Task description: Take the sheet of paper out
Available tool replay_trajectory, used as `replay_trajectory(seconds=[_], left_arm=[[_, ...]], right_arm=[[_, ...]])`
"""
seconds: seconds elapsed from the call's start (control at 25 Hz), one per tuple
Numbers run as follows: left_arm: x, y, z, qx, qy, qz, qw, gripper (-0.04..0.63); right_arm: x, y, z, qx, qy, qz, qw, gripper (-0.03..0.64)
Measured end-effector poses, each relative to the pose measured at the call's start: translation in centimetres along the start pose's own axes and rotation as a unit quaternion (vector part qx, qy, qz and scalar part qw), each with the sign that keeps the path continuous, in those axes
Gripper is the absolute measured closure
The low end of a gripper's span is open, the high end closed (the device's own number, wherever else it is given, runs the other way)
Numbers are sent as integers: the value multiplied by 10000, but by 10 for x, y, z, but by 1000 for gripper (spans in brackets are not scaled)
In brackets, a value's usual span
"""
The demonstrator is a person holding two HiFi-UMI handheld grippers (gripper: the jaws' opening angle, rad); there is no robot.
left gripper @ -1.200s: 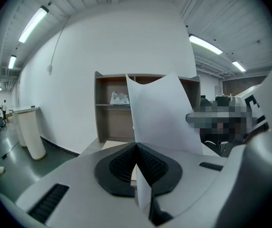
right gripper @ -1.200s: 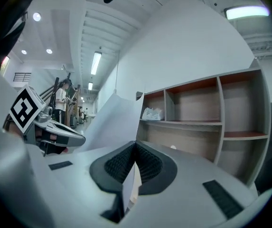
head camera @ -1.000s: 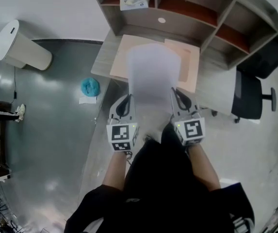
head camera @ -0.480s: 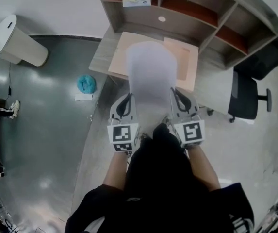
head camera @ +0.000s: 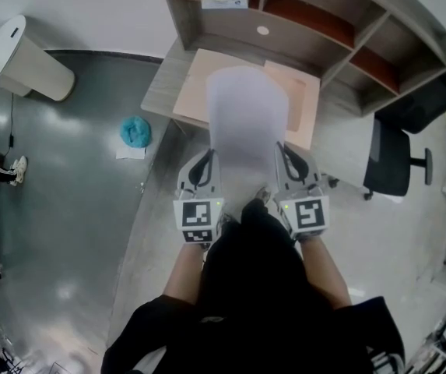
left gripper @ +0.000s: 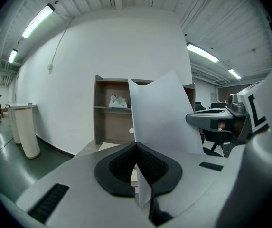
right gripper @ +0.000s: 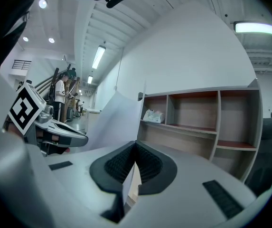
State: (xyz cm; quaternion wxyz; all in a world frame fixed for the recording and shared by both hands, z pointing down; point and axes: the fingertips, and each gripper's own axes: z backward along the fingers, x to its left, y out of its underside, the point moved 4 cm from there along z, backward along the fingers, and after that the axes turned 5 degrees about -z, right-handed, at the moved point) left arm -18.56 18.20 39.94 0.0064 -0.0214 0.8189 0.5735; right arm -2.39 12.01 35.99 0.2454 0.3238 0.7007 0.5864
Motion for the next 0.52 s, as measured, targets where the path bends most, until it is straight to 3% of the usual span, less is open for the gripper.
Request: replay_trajectory(seconds=[0.52], left_arm=[[-1,-2,-24,59,185,-19,9998,552]], right_arm=[[-15,2,-13,71,117,-117,9998,600]])
